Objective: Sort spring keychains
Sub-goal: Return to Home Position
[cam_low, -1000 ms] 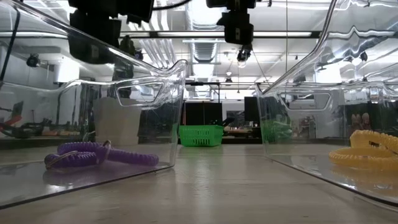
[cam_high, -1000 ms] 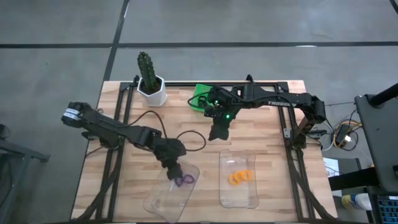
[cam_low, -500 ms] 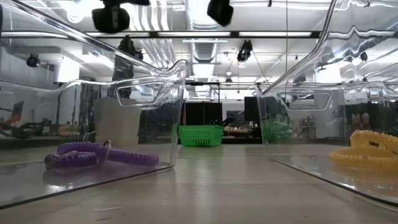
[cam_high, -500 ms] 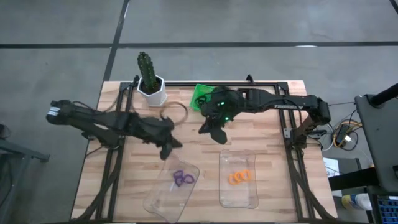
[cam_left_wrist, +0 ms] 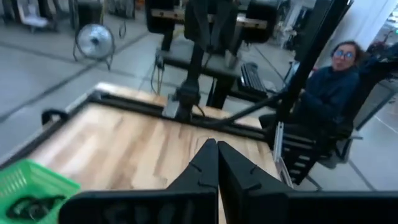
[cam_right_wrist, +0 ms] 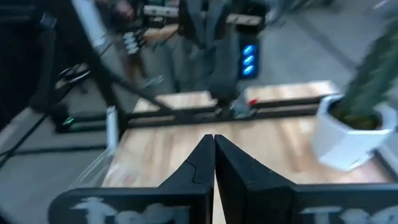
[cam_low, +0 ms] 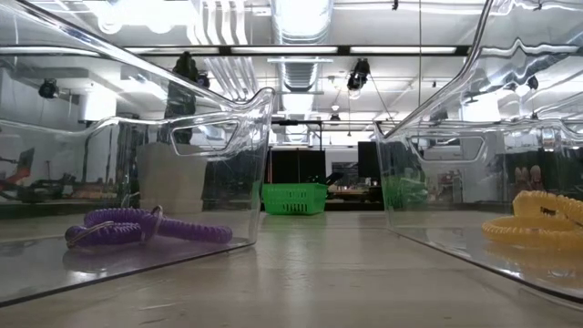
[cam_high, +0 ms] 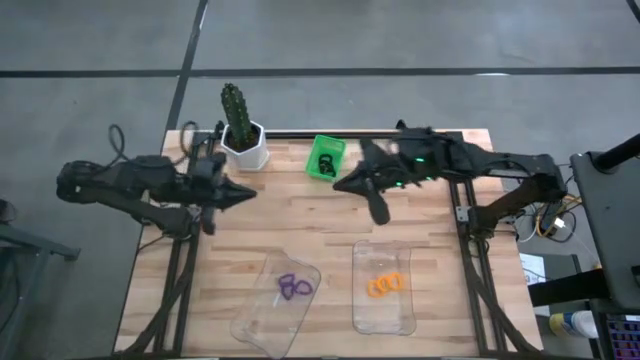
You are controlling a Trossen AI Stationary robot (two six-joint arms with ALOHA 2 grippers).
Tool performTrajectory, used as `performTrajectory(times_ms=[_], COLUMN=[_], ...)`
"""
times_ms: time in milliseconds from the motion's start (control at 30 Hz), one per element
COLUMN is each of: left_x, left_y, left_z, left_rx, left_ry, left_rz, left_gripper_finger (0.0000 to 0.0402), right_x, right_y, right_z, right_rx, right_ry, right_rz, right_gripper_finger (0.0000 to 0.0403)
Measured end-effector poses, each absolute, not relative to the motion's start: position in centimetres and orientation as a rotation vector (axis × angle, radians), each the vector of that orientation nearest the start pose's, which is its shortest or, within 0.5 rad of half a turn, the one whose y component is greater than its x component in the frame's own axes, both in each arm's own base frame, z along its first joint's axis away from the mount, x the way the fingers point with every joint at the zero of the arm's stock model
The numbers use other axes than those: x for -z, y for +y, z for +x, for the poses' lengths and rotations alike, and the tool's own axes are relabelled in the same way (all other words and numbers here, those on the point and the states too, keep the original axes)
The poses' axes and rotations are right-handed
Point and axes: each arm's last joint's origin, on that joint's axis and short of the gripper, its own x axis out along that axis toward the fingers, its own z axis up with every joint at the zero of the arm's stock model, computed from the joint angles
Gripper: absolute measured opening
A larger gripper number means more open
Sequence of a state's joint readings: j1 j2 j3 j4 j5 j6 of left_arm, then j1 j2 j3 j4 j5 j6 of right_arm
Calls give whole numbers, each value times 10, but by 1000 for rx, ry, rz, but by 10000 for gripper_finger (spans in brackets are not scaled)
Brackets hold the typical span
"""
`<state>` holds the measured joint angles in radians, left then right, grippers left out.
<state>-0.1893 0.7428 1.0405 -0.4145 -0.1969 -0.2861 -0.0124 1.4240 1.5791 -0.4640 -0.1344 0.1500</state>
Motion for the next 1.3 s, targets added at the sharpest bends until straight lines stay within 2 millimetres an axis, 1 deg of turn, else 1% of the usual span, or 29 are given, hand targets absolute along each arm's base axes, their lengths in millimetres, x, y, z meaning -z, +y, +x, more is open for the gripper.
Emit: performTrajectory(times_ms=[100, 233, 367, 433, 500, 600, 667, 767, 900, 1000, 1133, 1300], left_x=[-405, -406, -395, -388, -380, -364, -355, -343, -329, -313, -289, -262], left_y=[-18, -16, -15, -15, -14, -13, -12, -13, -13, -14, -15, -17], left_z=[123, 114, 113, 113, 113, 113, 115, 118, 119, 121, 121, 120], left_rx=[-26, -26, -48, -57, -74, -119, -160, -165, -156, -134, -103, -37], left_ry=[65, 49, 78, 97, 128, 181, 177, 156, 112, 87, 55, 65], left_rz=[-220, -163, -137, -141, -149, -157, -147, -121, -140, -153, -178, -234], left_gripper_finger=[0, 0, 0, 0, 0, 0, 0, 0, 0, 0, 0, 0], right_x=[-435, -422, -391, -375, -357, -332, -315, -302, -285, -274, -255, -239], right_y=[3, 4, 3, 2, 2, 4, 4, 4, 7, 6, 6, 6], right_z=[286, 258, 236, 225, 211, 196, 191, 184, 176, 168, 160, 153], right_rx=[-3, 79, 112, 119, 117, 91, 85, 48, -48, -64, -68, -75], right_ry=[240, 189, 238, 283, 371, 437, 436, 311, 151, 50, 35, 18], right_rz=[145, 139, 201, 186, 141, 149, 160, 163, 154, 156, 167, 181], right_gripper_finger=[8, 8, 8, 8, 8, 8, 8, 8, 8, 9, 9, 9])
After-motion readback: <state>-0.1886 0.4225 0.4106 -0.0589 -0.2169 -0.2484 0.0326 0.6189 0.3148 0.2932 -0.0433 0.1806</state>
